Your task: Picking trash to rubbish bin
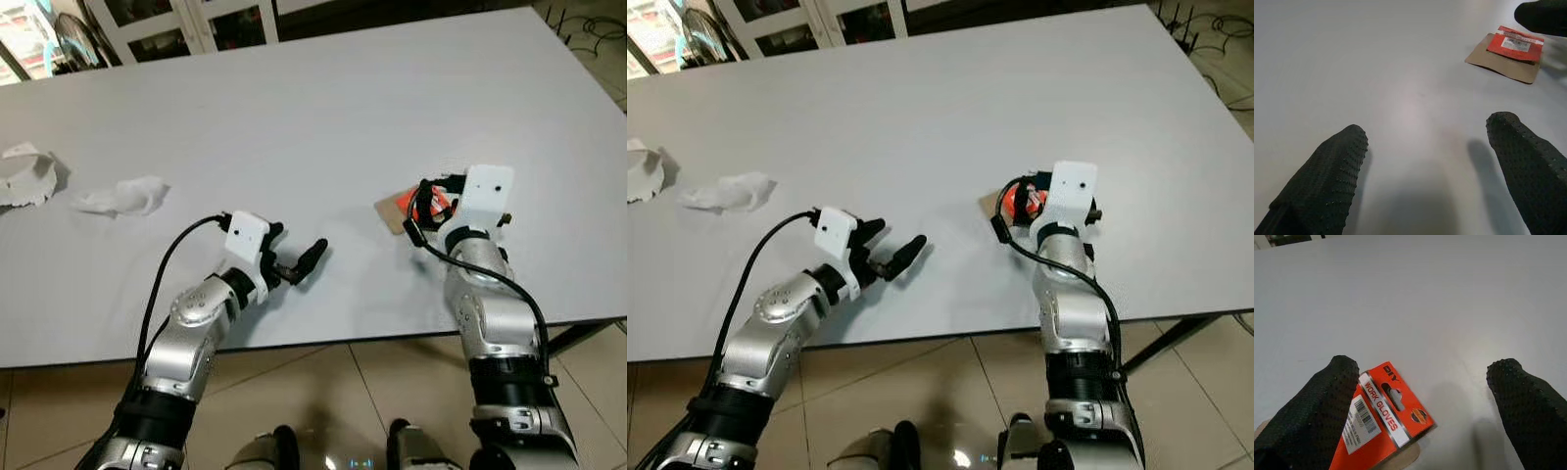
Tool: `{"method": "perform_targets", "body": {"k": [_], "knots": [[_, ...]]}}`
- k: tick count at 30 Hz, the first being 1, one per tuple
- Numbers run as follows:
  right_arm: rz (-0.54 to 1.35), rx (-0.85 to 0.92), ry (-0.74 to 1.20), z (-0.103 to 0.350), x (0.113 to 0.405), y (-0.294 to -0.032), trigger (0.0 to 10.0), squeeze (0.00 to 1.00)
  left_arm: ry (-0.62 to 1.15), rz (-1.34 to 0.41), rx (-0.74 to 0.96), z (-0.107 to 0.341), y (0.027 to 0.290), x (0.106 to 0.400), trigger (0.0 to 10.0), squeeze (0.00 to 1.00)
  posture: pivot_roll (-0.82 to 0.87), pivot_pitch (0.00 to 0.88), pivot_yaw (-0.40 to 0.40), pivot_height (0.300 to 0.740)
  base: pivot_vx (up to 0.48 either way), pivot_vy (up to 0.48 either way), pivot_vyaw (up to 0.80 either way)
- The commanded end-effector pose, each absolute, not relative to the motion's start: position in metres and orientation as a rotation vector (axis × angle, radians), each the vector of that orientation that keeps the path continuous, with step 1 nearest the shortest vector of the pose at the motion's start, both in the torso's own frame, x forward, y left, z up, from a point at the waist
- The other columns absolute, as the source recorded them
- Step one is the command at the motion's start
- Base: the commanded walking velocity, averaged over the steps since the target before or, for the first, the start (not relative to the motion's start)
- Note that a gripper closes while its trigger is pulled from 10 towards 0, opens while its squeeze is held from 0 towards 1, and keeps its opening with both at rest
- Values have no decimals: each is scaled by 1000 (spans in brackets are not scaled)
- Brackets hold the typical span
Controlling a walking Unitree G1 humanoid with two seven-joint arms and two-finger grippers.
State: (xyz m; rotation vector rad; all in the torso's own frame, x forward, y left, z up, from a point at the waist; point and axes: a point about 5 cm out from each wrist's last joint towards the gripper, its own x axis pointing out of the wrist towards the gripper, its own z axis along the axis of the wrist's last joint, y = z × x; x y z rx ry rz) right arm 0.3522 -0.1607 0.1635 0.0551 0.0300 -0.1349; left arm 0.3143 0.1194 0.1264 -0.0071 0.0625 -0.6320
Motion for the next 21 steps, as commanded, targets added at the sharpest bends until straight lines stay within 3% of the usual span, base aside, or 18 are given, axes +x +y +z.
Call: {"method": "perform_targets", "body": {"k": [1, 15, 17, 18, 19, 20, 21], "knots": [[-107, 98, 32, 161, 356, -158, 10000, 863, 72, -622, 12, 126, 127, 312, 10000, 0, -53, 207, 151, 740, 0, 0, 0], [-32, 277, 99, 142, 363, -152, 10000, 784, 75, -621, 24, 127, 130, 311, 10000, 0, -35, 209, 155, 740, 0, 0, 0], [-26, 295, 111, 138, 363, -149, 10000, 545, 75, -621, 25, 127, 130, 311, 10000, 0, -31, 209, 157, 740, 0, 0, 0], [-14, 318, 122, 134, 361, -144, 10000, 173, 76, -622, 26, 127, 130, 311, 10000, 0, -31, 209, 157, 740, 0, 0, 0], [-8, 322, 126, 132, 361, -142, 10000, 78, 76, -622, 26, 127, 131, 311, 10000, 0, -29, 208, 159, 740, 0, 0, 0], [-8, 322, 126, 132, 361, -142, 10000, 78, 76, -622, 26, 127, 131, 311, 10000, 0, -29, 208, 159, 740, 0, 0, 0], [-5, 325, 128, 131, 361, -141, 10000, 0, 76, -622, 27, 127, 131, 311, 10000, 0, -29, 208, 159, 740, 0, 0, 0]]}}
